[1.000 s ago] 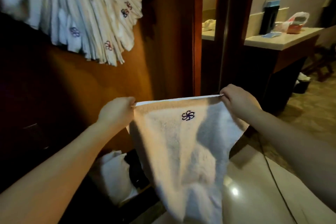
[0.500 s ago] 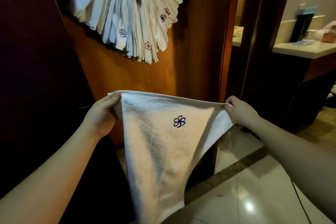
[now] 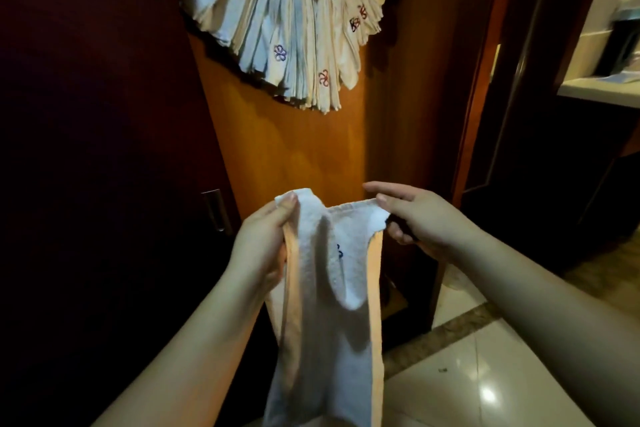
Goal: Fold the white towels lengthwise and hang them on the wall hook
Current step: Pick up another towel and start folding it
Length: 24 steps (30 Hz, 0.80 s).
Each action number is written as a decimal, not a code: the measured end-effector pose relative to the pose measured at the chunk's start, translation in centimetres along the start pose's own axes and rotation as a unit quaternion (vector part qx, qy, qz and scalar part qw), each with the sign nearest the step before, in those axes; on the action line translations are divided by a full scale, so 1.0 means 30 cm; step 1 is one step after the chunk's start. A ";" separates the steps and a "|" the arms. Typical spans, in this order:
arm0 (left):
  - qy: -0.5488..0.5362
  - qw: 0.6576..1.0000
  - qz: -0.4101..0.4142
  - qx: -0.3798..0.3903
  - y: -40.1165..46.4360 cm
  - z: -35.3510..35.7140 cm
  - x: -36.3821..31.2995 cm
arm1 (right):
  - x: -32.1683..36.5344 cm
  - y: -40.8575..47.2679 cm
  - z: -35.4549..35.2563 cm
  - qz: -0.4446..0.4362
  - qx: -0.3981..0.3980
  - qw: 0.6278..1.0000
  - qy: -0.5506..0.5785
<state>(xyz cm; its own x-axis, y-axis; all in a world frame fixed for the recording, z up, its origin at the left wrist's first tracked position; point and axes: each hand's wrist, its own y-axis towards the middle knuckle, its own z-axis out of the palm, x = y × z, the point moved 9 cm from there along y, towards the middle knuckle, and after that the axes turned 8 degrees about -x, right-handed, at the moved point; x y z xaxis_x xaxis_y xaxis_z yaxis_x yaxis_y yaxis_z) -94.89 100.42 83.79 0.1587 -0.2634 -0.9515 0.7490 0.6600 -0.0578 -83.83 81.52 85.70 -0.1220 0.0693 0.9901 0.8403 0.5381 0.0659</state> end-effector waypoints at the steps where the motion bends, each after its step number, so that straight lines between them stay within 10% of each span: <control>1: 0.011 1.000 0.003 0.001 -0.021 0.006 0.001 | 0.028 -0.020 0.040 -0.013 0.004 1.000 0.009; 9: -0.019 0.993 0.023 0.110 -0.161 0.114 -0.020 | 0.169 -0.170 0.172 -0.093 0.030 0.994 -0.051; 14: -0.081 0.983 0.013 0.162 -0.182 0.168 -0.027 | 0.205 -0.201 0.123 -0.181 -0.099 0.969 -0.139; 24: 0.075 0.973 0.070 0.206 -0.199 0.201 -0.027 | 0.194 -0.216 0.077 -0.175 -0.184 0.958 -0.130</control>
<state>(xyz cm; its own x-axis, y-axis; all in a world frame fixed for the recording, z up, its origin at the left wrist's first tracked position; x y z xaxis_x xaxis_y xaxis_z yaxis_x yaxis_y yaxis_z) -95.61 92.44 86.74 0.2056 -0.0643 -0.9765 0.9257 0.3366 0.1728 -91.20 80.38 90.76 -0.5178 0.1721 0.8380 0.8475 0.2370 0.4750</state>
